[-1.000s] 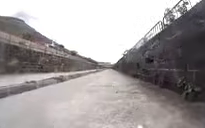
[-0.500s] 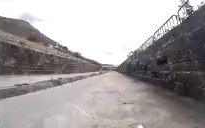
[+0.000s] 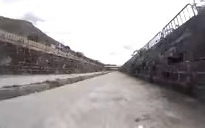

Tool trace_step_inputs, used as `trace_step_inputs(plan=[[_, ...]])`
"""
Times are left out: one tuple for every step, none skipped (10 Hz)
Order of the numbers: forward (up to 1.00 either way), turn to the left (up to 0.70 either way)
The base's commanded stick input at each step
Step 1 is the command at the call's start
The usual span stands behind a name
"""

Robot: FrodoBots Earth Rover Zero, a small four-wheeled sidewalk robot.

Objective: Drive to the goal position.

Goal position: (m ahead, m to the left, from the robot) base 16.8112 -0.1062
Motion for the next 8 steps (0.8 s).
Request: trace_step_inputs(plan=[[1.00, 0.00], [1.00, 0.00], [1.00, 0.00], [1.00, 0.00], [1.00, 0.00], [1.00, 0.00], [1.00, 0.00], [1.00, 0.00]])
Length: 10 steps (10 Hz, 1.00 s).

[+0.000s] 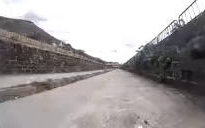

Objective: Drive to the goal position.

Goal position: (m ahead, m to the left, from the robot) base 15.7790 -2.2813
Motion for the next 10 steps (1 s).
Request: trace_step_inputs(plan=[[1.00, 0.00], [1.00, 0.00], [1.00, 0.00], [1.00, 0.00], [1.00, 0.00], [1.00, 0.00], [1.00, 0.00], [1.00, -0.40], [1.00, -0.40], [1.00, -0.40]])
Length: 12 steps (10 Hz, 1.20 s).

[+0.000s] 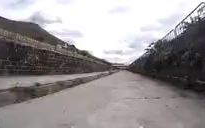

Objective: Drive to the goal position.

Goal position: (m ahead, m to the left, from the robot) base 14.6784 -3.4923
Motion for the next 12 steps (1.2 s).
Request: trace_step_inputs(plan=[[1.00, -0.40], [1.00, -0.40], [1.00, -0.40], [1.00, 0.00], [1.00, 0.00], [1.00, 0.00], [1.00, 0.00], [1.00, 0.00], [1.00, 0.00], [1.00, 0.00], [1.00, 0.00], [1.00, 0.00]])
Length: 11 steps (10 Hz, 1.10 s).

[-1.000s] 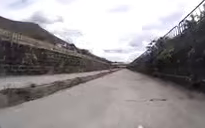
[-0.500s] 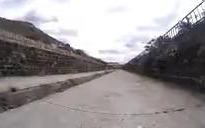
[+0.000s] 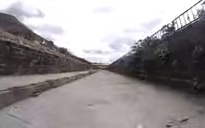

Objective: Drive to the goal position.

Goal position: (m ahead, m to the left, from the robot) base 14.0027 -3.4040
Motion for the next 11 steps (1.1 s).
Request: trace_step_inputs(plan=[[1.00, 0.00], [1.00, 0.00], [1.00, 0.00], [1.00, 0.00], [1.00, 0.00], [1.00, 0.00], [1.00, 0.00], [1.00, 0.00], [1.00, 0.00], [1.00, 0.00], [1.00, 0.00]])
